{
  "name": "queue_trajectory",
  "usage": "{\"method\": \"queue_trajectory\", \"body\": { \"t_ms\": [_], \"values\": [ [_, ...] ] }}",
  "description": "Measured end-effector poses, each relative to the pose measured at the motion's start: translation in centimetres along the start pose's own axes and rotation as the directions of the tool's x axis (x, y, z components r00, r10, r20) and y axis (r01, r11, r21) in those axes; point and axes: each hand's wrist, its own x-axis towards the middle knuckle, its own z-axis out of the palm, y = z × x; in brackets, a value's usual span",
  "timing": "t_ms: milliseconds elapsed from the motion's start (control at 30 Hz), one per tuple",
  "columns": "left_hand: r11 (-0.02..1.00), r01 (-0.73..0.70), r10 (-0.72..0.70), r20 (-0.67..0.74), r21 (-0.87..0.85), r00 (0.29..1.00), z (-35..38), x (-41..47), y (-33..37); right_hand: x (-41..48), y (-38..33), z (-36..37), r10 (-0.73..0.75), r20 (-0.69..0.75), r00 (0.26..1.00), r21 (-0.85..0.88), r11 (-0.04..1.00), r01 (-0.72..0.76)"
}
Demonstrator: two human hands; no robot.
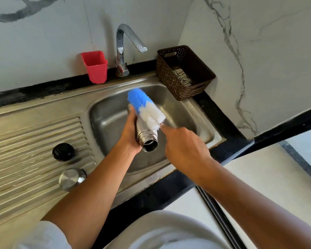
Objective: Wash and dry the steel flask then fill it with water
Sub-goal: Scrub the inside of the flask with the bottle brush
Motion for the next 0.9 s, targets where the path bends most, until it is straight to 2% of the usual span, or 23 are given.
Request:
{"method": "queue_trajectory", "body": {
  "t_ms": [67,233,400,467,600,700,767,900],
  "values": [
    [1.000,0.018,-0.018,-0.011,0.001,1.000,0.5,-0.3,-0.3,1.1,-0.1,-0.2,-0.001,-0.014,1.000,-0.002,1.000,0.001],
    [0.987,-0.017,-0.006,-0.146,-0.158,0.989,-1.8,0.8,1.5,-1.5,0.0,0.0,-0.085,0.001,0.996,-0.081,0.993,0.085],
    [0.996,-0.026,0.024,-0.021,-0.087,0.999,0.7,-0.4,0.1,1.9,0.0,0.1,-0.038,0.001,0.999,-0.029,0.999,0.038],
    [0.996,-0.011,0.009,-0.022,-0.089,1.000,-0.1,0.0,0.6,1.0,0.4,-0.6,-0.008,0.035,0.999,0.026,1.000,0.008],
    [0.995,-0.012,-0.003,-0.151,-0.101,0.989,-1.5,0.4,1.3,-1.6,0.2,-0.4,-0.053,0.056,0.997,-0.004,0.999,0.053],
    [0.999,0.034,-0.039,-0.131,-0.039,0.991,0.6,-0.3,-0.2,1.6,-0.1,-0.3,-0.037,-0.022,0.999,-0.042,0.998,0.036],
    [0.999,0.026,-0.029,-0.086,-0.035,0.996,0.9,-0.5,-0.5,2.0,-0.4,-0.7,-0.009,-0.010,1.000,-0.028,1.000,0.009],
    [0.994,-0.037,0.032,-0.054,-0.098,0.998,-1.5,0.2,0.4,-1.8,-0.4,-1.0,-0.093,0.010,0.996,-0.099,0.991,0.093]
  ]
}}
